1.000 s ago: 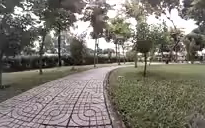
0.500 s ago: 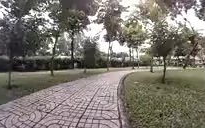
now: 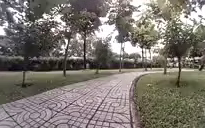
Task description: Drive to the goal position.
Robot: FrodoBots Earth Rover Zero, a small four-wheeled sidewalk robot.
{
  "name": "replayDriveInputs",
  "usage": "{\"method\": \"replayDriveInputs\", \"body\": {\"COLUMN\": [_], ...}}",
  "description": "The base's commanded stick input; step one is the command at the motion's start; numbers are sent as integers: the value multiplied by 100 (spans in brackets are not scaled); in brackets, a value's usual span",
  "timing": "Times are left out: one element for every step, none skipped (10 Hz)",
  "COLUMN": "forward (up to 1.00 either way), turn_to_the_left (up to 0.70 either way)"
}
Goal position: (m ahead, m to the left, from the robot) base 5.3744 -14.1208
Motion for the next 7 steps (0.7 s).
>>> {"method": "replayDriveInputs", "body": {"forward": [100, 100, 100, 100, 100, 100, 100], "turn_to_the_left": [0, 0, 0, 0, 0, 0, 0]}}
